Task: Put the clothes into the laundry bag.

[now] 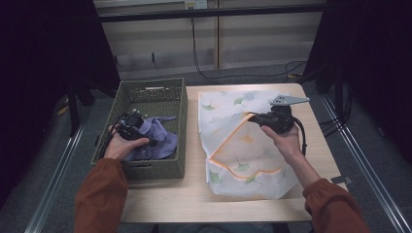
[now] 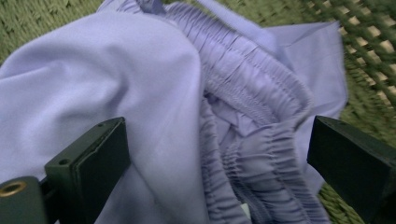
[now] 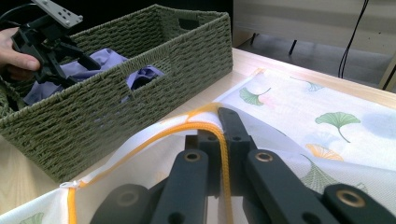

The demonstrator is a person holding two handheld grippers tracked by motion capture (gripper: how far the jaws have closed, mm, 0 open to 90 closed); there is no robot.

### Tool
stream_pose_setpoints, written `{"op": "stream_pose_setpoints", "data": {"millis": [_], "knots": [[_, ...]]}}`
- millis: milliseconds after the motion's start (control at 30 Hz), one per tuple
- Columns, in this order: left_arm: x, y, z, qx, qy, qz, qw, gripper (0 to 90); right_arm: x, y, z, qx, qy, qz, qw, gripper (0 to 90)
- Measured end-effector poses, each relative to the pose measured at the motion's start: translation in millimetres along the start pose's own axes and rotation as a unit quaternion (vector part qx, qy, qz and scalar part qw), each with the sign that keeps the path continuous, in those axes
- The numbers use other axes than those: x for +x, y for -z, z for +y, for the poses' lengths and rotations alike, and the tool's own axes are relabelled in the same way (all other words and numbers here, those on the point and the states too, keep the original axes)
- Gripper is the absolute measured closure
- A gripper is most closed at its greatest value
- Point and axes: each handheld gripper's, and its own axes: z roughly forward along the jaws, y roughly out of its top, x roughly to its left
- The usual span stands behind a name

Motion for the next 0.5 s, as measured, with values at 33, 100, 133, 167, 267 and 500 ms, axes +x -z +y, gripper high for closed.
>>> {"op": "stream_pose_setpoints", "data": {"millis": [33, 100, 133, 167, 267, 500], "knots": [[0.3, -1.3, -0.1, 0.003, 0.004, 0.001, 1.0000, 5.5, 0.4, -0.5, -0.4, 0.002, -0.001, 0.001, 1.0000, 89.1], [0.8, -2.3, 0.0, 0.013, -0.001, 0.008, 0.9999, 5.5, 0.7, -1.9, -1.2, 0.005, 0.001, 0.002, 1.0000, 89.1], [0.3, -3.7, -0.2, 0.014, 0.002, 0.005, 0.9999, 5.4, 0.8, -2.3, -1.4, 0.006, 0.001, 0.001, 1.0000, 89.1], [0.5, -4.3, 0.0, 0.022, 0.001, 0.003, 0.9998, 5.4, 0.8, -2.7, -1.5, 0.006, 0.001, 0.002, 1.0000, 89.1], [1.0, -7.8, -0.5, 0.034, 0.006, 0.025, 0.9991, 5.4, 0.2, -2.9, -1.9, 0.007, 0.000, 0.000, 1.0000, 89.2], [-0.6, -15.7, -1.0, 0.069, 0.010, 0.040, 0.9968, 6.1, 1.3, -5.2, -3.4, 0.010, 0.000, 0.000, 0.9999, 89.2]]}}
